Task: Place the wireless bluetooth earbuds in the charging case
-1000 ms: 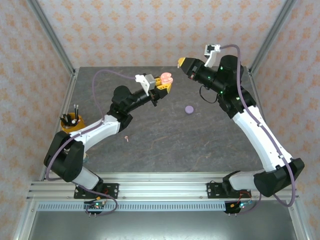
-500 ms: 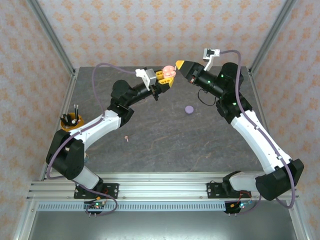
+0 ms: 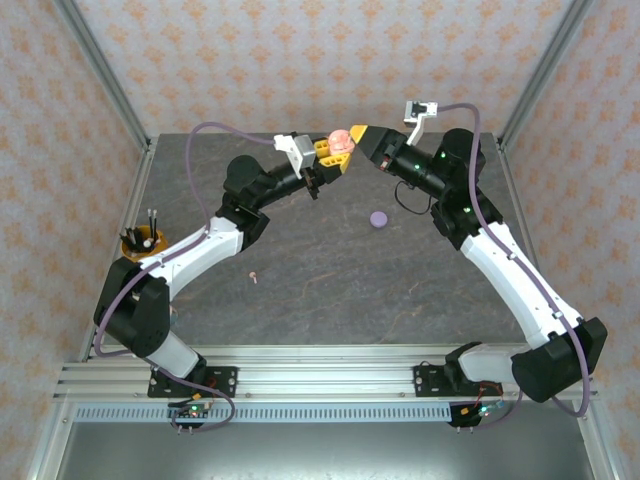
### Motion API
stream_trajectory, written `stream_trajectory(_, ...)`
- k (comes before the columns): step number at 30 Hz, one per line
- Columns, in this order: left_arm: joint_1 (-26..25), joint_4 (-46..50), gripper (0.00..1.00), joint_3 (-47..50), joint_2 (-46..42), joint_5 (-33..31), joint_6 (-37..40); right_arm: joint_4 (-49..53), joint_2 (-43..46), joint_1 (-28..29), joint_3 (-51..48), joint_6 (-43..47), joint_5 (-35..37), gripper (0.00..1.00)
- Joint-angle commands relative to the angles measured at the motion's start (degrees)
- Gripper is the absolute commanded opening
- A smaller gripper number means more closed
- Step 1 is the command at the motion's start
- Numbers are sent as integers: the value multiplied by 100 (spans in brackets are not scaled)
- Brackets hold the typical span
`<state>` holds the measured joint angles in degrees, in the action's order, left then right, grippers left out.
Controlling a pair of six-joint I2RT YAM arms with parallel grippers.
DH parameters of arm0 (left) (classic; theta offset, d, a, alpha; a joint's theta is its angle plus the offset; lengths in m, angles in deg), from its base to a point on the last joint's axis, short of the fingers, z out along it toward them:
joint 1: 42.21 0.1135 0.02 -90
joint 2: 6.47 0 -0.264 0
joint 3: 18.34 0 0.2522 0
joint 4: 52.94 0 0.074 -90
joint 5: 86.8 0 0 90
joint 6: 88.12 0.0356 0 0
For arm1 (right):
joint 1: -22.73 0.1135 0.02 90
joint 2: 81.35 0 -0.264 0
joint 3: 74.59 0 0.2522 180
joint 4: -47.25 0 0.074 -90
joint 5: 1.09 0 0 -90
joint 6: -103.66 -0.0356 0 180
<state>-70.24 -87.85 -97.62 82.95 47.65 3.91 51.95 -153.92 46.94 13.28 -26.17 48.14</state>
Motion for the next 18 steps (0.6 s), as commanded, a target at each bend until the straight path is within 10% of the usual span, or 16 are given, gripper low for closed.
stream_trajectory(1,-25,-86,0,-242,40,108,86,-185,112,-12,-37,85,-115,16)
stream_trajectory(18,-20,-100,0,-299,22,126,5,-82,-81,-12,-124,229,-86,14)
